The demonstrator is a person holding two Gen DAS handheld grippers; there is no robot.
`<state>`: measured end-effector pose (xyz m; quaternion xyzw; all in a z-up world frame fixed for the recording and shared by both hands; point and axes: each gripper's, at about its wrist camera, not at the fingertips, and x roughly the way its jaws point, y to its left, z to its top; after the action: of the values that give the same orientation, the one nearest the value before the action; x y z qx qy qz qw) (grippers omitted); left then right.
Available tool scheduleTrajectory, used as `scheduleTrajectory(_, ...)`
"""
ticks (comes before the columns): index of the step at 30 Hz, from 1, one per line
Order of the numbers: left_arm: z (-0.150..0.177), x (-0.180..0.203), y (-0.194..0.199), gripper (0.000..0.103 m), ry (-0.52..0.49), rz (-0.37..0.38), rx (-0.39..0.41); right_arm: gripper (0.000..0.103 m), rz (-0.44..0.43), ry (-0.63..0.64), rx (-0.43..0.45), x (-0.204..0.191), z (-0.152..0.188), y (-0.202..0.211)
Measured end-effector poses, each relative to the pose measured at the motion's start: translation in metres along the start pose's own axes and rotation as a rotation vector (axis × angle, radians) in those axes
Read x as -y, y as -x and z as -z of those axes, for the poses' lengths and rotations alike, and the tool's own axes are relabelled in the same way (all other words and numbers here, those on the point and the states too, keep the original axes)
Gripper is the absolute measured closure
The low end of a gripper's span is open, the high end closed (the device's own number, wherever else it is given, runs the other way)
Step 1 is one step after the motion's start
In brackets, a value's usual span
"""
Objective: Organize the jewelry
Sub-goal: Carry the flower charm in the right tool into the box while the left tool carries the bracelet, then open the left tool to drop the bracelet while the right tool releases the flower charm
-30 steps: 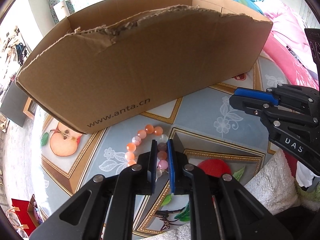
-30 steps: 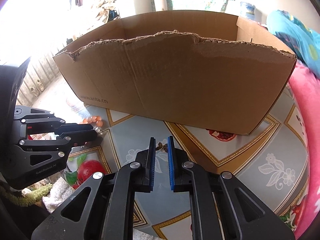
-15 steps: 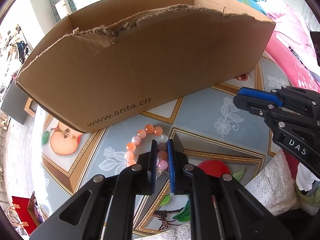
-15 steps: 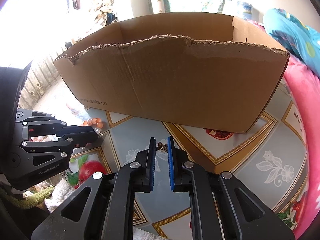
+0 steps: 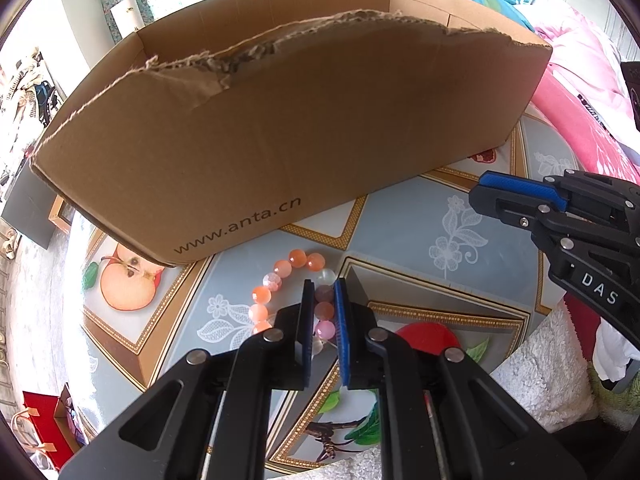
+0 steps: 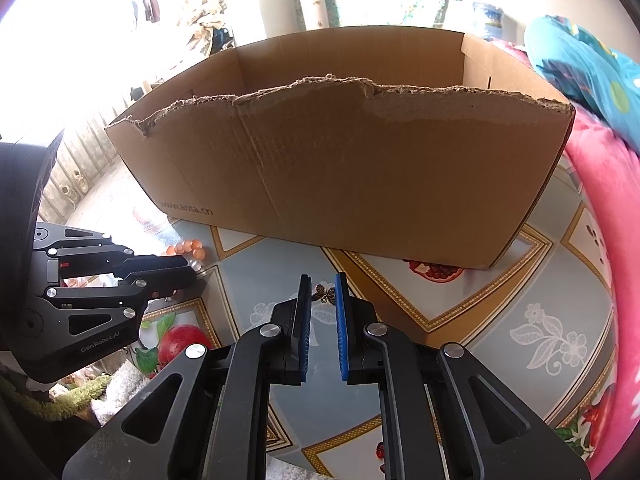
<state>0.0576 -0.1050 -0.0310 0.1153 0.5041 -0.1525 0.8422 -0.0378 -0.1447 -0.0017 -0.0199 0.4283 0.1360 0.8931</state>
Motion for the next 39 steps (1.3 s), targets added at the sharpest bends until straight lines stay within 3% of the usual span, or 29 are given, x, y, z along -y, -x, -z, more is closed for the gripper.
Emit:
scheduleTrajectory(4,0.003,-0.009,0.004,0.094,0.042,0.039,0.035,0.093,0.002,-0.012,0.011,0.004,-0.002,0.004)
scheduleTrajectory(7,0.002,-0.02,0.02,0.094,0.076,0.073,0.112,0.093,-0.011,-0.038,0.031,0.01,-0.005,0.012)
scheduleTrajectory(15,-0.008,-0.045,0.087,0.094,0.119,0.331,0.321,0.093,-0.063,-0.101,0.118,0.022,-0.02,0.042)
scheduleTrajectory(25,-0.037,-0.055,0.136,0.094,0.117,0.546,0.402,0.093,-0.096,-0.139,0.244,0.034,-0.051,0.083)
scheduleTrajectory(33,-0.073,-0.081,0.154,0.094,0.184,0.606,0.445,0.093,-0.129,-0.128,0.296,0.043,-0.074,0.093)
scheduleTrajectory(36,-0.091,-0.089,0.146,0.094,0.197,0.608,0.429,0.093,-0.146,-0.125,0.305,0.048,-0.083,0.092)
scheduleTrajectory(39,-0.108,-0.087,0.126,0.094,0.179,0.532,0.359,0.093,-0.159,-0.119,0.297,0.052,-0.094,0.084)
